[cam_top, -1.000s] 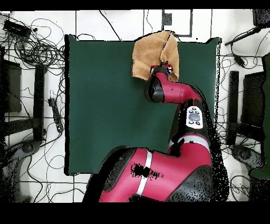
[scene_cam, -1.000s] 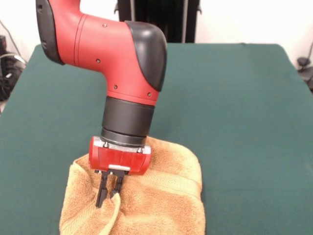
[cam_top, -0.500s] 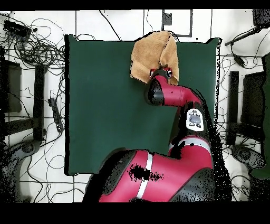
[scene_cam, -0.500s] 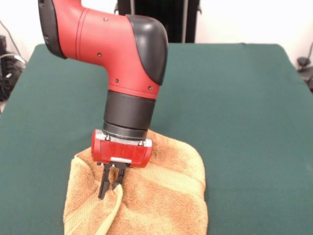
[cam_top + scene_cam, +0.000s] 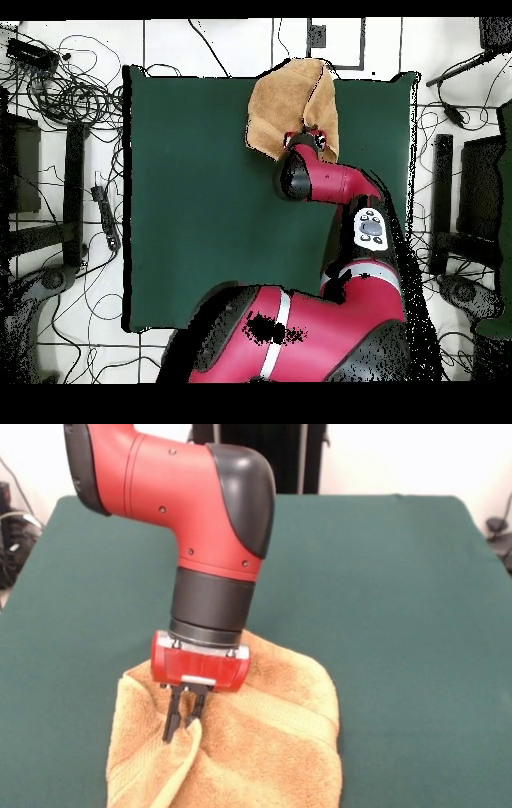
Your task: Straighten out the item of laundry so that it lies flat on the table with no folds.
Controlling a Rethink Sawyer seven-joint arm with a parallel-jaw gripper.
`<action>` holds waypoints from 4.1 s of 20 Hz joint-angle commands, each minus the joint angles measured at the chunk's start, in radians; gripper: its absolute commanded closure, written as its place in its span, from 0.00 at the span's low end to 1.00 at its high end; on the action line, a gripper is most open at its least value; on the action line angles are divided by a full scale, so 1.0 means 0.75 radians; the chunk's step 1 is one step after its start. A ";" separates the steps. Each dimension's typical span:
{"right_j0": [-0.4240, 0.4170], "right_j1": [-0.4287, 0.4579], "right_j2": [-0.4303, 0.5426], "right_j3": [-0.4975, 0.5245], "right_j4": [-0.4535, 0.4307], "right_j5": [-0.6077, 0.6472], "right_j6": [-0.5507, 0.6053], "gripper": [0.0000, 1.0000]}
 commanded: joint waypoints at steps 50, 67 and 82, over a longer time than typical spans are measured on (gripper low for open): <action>0.064 -0.115 0.141 0.331 0.062 0.715 0.154 1.00; -0.161 -0.060 0.199 0.330 -0.092 0.590 -0.071 1.00; -0.258 -0.022 0.271 0.297 -0.232 0.564 -0.048 1.00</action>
